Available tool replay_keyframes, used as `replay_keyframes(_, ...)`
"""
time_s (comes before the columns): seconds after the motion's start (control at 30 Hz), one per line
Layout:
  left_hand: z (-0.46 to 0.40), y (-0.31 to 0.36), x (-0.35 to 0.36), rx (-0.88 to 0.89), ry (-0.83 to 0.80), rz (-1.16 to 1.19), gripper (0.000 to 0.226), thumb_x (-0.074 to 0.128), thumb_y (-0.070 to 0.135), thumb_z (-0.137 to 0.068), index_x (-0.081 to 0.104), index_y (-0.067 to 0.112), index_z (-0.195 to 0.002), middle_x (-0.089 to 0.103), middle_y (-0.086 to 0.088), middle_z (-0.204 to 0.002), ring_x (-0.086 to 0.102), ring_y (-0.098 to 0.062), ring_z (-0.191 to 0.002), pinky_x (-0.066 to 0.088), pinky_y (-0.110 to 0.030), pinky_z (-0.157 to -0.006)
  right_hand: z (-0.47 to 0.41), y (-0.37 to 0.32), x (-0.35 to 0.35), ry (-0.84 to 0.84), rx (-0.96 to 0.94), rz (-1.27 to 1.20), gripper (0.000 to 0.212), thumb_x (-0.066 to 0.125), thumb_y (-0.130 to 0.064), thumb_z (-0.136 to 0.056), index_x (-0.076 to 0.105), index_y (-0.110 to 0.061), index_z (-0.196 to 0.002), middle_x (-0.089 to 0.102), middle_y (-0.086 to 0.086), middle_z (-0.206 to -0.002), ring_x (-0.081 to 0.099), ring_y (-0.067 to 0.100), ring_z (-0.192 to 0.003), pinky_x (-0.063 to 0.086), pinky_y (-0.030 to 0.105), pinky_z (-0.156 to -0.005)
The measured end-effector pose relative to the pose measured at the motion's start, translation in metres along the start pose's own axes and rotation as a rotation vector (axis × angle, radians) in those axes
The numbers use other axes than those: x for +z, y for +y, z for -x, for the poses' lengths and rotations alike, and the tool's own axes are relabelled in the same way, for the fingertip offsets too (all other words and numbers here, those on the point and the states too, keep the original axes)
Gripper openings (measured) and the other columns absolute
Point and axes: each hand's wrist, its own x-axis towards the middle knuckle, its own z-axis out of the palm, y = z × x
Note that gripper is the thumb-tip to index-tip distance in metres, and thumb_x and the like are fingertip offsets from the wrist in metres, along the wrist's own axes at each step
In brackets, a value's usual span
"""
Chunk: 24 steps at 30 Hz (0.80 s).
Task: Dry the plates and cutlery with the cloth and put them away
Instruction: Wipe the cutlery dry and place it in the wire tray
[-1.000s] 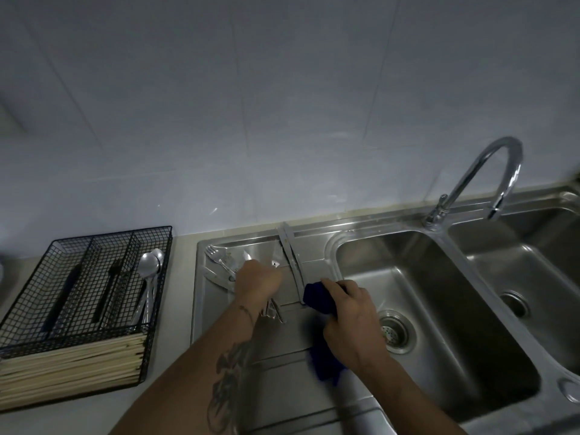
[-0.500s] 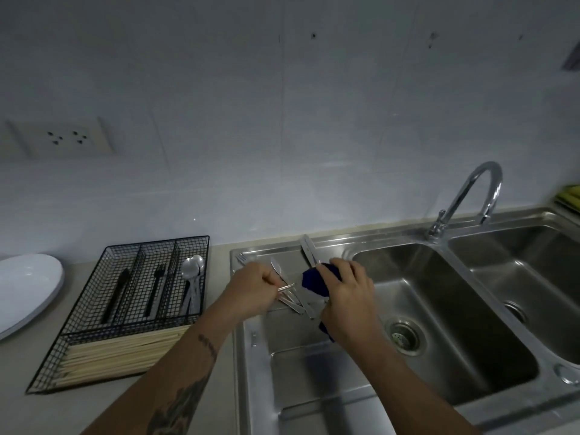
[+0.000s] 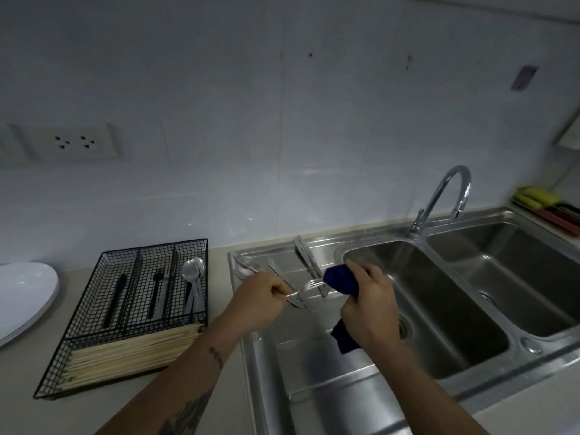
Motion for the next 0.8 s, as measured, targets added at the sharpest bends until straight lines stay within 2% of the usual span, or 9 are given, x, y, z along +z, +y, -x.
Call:
replay_keyframes(0.07,-0.002,0.005,0.000,-0.007,-0.039,0.031,0.017,0.065,0.013,-0.089,0.077,0.025,-0.090,0.068,0.014,-0.084,0.063,-0.002,-0.077,0.048,-0.019,-0.070,0.005,-0.018,-0.001,0.001,-0.057,-0.039,0.064,0.065,0.003,-0.065,0.060,-0.016,-0.126,0.056,0.004,-0.123,0.049,0.021,-0.110,0.039,0.029,-0.093)
replay_keyframes(0.2,0.000,0.016,-0.005,-0.009,-0.123,0.103,0.020,0.061,0.006,-0.088,0.073,0.021,-0.079,0.064,0.012,-0.069,0.058,-0.003,-0.066,0.044,-0.020,-0.064,0.016,-0.022,0.010,-0.042,-0.296,0.055,0.055,0.059,-0.007,-0.063,0.065,-0.013,-0.118,0.059,0.006,-0.121,0.050,0.024,-0.112,0.039,0.030,-0.097)
replay_keyframes(0.37,0.010,0.005,0.000,-0.072,-0.117,0.172,0.029,0.063,0.007,-0.086,0.072,0.029,-0.068,0.070,0.013,-0.077,0.060,-0.003,-0.070,0.045,-0.021,-0.065,0.026,-0.003,0.013,-0.039,-0.169,0.118,0.060,0.072,0.003,-0.060,0.066,-0.013,-0.118,0.060,0.009,-0.120,0.052,0.027,-0.110,0.051,0.041,-0.090)
replay_keyframes(0.47,0.011,0.005,0.002,-0.106,-0.114,0.249,0.027,0.063,0.004,-0.085,0.071,0.024,-0.067,0.062,0.016,-0.059,0.055,-0.003,-0.063,0.042,-0.021,-0.061,0.032,-0.012,0.013,-0.044,-0.273,0.113,0.057,0.069,0.001,-0.063,0.065,-0.013,-0.118,0.058,0.009,-0.123,0.049,0.028,-0.113,0.046,0.036,-0.092)
replay_keyframes(0.53,0.010,0.005,0.002,-0.117,-0.106,0.274,0.029,0.062,0.005,-0.085,0.070,0.023,-0.065,0.058,0.016,-0.053,0.053,-0.003,-0.059,0.040,-0.021,-0.057,0.030,-0.008,0.015,-0.065,-0.234,0.073,0.060,0.070,0.003,-0.061,0.066,-0.016,-0.118,0.056,0.009,-0.124,0.048,0.028,-0.113,0.046,0.035,-0.093)
replay_keyframes(0.67,0.015,0.002,0.013,-0.125,-0.106,0.281,0.027,0.065,0.028,-0.091,0.069,0.020,-0.066,0.057,0.011,-0.056,0.051,-0.005,-0.054,0.040,-0.022,-0.057,0.027,0.002,0.018,-0.088,-0.058,-0.026,0.060,0.072,0.006,-0.062,0.066,-0.015,-0.118,0.054,0.012,-0.126,0.054,0.030,-0.111,0.052,0.045,-0.090)
replay_keyframes(0.7,0.015,0.000,0.017,-0.143,-0.122,0.296,0.028,0.065,0.031,-0.091,0.070,0.016,-0.069,0.057,0.008,-0.057,0.051,-0.006,-0.053,0.041,-0.023,-0.058,0.026,0.000,0.018,-0.079,-0.041,-0.058,0.059,0.070,0.007,-0.063,0.066,-0.015,-0.117,0.054,0.011,-0.125,0.055,0.029,-0.109,0.052,0.041,-0.090)
replay_keyframes(0.77,0.015,0.002,0.020,-0.184,-0.179,0.361,0.030,0.062,0.032,-0.093,0.071,0.008,-0.078,0.055,0.003,-0.059,0.050,-0.010,-0.054,0.041,-0.024,-0.057,0.027,-0.005,0.016,-0.078,-0.050,-0.119,0.055,0.066,0.007,-0.065,0.067,-0.015,-0.116,0.055,0.006,-0.124,0.056,0.022,-0.107,0.046,0.025,-0.089)
replay_keyframes(0.8,0.015,0.004,0.021,-0.193,-0.206,0.416,0.028,0.059,0.029,-0.095,0.071,0.010,-0.077,0.054,0.001,-0.060,0.049,-0.011,-0.055,0.040,-0.024,-0.055,0.028,-0.008,0.015,-0.088,-0.071,-0.135,0.055,0.064,0.005,-0.066,0.067,-0.016,-0.116,0.055,0.003,-0.125,0.055,0.017,-0.106,0.041,0.017,-0.088)
